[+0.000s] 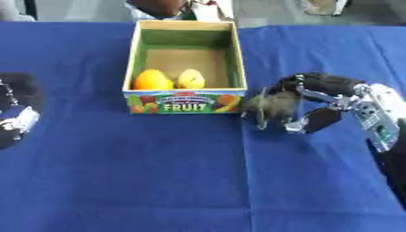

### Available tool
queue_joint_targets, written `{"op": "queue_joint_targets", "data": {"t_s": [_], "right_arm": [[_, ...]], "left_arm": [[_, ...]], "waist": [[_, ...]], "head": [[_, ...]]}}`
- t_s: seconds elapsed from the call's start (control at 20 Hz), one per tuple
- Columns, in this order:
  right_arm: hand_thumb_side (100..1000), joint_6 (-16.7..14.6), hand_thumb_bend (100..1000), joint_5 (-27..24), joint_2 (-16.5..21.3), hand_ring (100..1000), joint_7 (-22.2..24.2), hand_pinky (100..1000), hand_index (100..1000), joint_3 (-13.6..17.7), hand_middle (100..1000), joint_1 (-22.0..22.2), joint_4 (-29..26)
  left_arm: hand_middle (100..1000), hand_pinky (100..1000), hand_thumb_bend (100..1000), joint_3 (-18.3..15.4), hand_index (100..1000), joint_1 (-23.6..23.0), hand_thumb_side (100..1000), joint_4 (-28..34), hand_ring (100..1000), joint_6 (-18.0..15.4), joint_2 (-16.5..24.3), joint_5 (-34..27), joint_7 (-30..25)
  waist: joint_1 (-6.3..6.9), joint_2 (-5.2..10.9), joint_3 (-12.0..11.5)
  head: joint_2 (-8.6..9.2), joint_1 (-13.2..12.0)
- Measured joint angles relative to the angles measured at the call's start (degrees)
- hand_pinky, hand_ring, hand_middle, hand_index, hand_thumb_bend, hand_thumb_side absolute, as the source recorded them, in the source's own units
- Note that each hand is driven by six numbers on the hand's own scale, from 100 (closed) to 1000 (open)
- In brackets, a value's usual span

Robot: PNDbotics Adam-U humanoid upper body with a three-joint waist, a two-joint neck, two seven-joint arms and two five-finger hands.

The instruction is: Pick up objects on the table and place them in the box.

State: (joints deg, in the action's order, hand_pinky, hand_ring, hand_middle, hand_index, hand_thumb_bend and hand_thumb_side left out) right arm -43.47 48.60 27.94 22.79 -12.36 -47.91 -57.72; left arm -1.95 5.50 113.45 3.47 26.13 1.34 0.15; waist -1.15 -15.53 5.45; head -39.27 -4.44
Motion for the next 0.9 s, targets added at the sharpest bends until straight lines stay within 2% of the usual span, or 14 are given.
{"op": "queue_joint_targets", "data": {"t_s": [0.1,0.15,0.2,0.4,0.5,0.6,0.65,0.7,0.9], "right_arm": [[573,-0.7,366,1.0,0.0,777,-0.7,892,846,0.0,734,0.0,0.1],[495,-1.1,344,1.5,0.0,759,-1.1,882,784,0.0,690,0.0,0.2],[463,-1.5,334,2.0,0.0,744,-1.5,875,747,0.1,653,0.0,0.4],[450,-3.5,253,3.3,0.0,696,-3.5,848,513,0.3,553,0.0,0.7],[433,-4.5,192,3.8,0.0,665,-4.5,828,441,0.3,491,0.1,1.0],[412,-5.5,140,4.1,0.0,615,-5.5,786,374,0.3,416,0.1,1.2],[435,-6.0,100,4.1,0.0,591,-6.0,765,346,0.4,382,0.2,1.3],[394,-6.5,100,4.2,0.0,571,-6.5,746,327,0.4,352,0.2,1.5],[363,-7.7,100,4.2,0.0,500,-8.6,684,256,0.5,250,0.3,1.9]], "left_arm": [[621,664,264,0.0,756,0.0,266,0.0,691,0.0,0.0,0.0,0.0],[621,664,264,0.0,756,0.0,266,0.0,691,0.0,0.0,0.0,0.0],[621,664,264,0.0,756,0.0,267,0.0,691,0.0,0.0,0.1,0.0],[621,664,262,0.0,756,0.0,270,0.0,691,0.0,-0.3,0.1,0.0],[621,664,262,0.0,756,0.0,269,0.0,691,0.1,-0.4,0.1,-0.1],[621,664,261,0.0,756,0.0,270,0.0,691,0.1,-0.4,0.1,-0.1],[621,664,261,0.0,756,0.0,270,0.0,691,0.1,-0.4,0.1,-0.1],[621,665,261,0.0,756,0.0,271,0.0,691,0.1,-0.4,0.1,-0.1],[621,665,261,0.0,756,0.0,270,0.0,691,0.1,-0.4,0.1,-0.1]], "waist": [[0.00,0.00,0.0],[0.00,0.00,0.0],[0.00,0.00,0.0],[0.00,0.00,0.0],[0.02,0.00,0.0],[0.02,-0.01,0.0],[0.02,-0.01,0.0],[0.02,-0.01,0.0],[0.02,-0.01,0.0]], "head": [[0.00,0.0],[0.00,0.0],[0.00,0.0],[0.00,0.0],[0.00,0.0],[0.00,0.0],[0.00,0.0],[0.00,0.0],[0.00,0.1]]}}
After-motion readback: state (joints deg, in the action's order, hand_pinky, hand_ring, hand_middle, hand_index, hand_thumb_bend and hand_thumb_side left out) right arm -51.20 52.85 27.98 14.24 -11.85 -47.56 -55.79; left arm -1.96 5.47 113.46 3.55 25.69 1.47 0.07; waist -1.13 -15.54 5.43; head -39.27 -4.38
